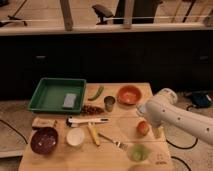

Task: Place apple in paper cup

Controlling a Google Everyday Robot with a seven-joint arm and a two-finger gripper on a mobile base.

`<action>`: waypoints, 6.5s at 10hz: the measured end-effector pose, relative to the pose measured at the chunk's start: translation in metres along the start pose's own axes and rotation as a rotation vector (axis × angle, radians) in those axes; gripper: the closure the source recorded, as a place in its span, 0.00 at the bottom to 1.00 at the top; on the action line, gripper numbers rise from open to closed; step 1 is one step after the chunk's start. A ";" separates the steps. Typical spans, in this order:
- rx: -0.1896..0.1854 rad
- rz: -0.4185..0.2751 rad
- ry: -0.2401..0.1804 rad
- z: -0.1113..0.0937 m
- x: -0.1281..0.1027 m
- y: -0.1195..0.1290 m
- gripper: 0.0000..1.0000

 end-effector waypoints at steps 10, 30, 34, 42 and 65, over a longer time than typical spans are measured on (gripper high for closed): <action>0.032 -0.110 -0.017 0.013 -0.010 -0.005 0.20; 0.057 -0.244 -0.090 0.038 -0.008 -0.014 0.20; 0.057 -0.250 -0.111 0.044 -0.004 -0.013 0.20; 0.063 -0.245 -0.132 0.051 0.004 -0.010 0.36; 0.128 -0.348 -0.075 -0.034 -0.036 -0.027 1.00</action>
